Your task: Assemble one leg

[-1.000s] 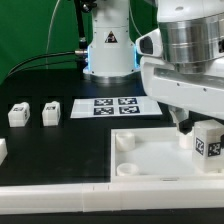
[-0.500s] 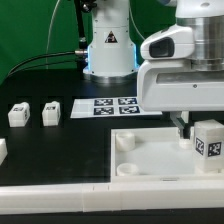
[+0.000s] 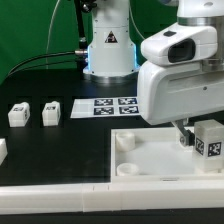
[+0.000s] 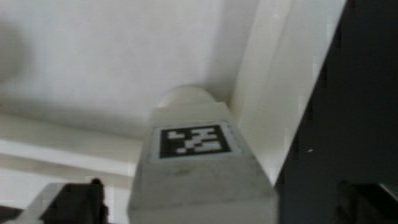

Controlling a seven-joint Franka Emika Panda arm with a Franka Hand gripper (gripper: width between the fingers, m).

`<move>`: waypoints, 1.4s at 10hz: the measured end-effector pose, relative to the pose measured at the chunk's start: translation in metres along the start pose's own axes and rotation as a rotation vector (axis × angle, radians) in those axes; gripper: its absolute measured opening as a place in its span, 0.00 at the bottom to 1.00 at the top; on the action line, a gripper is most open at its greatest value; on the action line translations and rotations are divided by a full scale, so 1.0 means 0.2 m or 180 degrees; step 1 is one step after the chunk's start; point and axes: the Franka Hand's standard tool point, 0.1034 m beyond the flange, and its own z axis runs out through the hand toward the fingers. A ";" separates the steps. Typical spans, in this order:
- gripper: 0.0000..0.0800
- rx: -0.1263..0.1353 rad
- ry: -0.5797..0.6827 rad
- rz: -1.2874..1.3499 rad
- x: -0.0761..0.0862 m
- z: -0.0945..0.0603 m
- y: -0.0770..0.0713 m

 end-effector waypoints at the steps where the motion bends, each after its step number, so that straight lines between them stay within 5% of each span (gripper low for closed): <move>1: 0.81 0.0003 0.0001 0.0040 0.00 0.00 0.00; 3: 0.48 0.0003 0.0001 0.0040 0.00 0.00 0.00; 4: 0.48 -0.0001 0.0005 0.0044 0.00 0.00 0.01; 5: 0.37 -0.0010 0.0001 0.0055 0.00 0.00 0.02; 8: 0.37 -0.0012 0.0002 0.0192 0.00 0.00 0.03; 14: 0.37 0.0017 0.0038 0.2633 -0.02 0.01 0.02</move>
Offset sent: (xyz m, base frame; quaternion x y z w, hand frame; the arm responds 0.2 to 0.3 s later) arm 0.0000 0.0000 0.0000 0.0000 0.0000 0.0000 1.0000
